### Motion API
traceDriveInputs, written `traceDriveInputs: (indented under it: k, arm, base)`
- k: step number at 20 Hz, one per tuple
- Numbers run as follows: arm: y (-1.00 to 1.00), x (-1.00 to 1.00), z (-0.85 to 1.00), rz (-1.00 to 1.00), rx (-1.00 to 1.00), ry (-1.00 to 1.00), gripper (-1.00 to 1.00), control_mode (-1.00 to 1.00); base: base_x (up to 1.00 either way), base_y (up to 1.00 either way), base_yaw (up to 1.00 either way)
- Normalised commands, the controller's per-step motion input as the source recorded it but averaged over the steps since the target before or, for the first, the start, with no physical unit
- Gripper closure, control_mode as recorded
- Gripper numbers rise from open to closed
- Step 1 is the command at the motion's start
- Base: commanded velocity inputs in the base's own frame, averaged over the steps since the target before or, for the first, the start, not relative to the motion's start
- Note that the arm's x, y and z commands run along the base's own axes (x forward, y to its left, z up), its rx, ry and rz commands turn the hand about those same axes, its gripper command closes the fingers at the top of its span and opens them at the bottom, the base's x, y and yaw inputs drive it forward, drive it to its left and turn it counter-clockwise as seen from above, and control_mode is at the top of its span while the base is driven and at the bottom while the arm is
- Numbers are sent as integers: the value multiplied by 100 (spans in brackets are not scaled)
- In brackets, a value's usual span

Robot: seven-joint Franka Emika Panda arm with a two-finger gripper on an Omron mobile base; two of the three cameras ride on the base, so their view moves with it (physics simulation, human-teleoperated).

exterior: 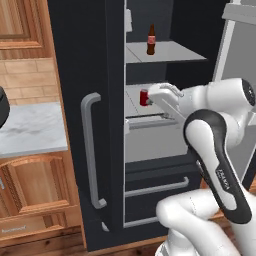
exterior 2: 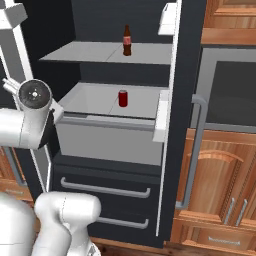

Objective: Open the fridge, grab two sodas, and place both sodas inside the bowl with ice on the dining counter.

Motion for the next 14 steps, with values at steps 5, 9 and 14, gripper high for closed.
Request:
traceDriveInputs:
  k: [5, 9, 14]
  arm:
    - [1, 72, 13, 0, 26, 13, -100, -100]
    - [29, 62, 4, 0, 21, 15, -100, -100]
    - [61, 32, 3, 0, 14, 11, -100, -100]
  base:
    - [0, 0, 0]
    - [0, 0, 0]
    - [0, 0, 0]
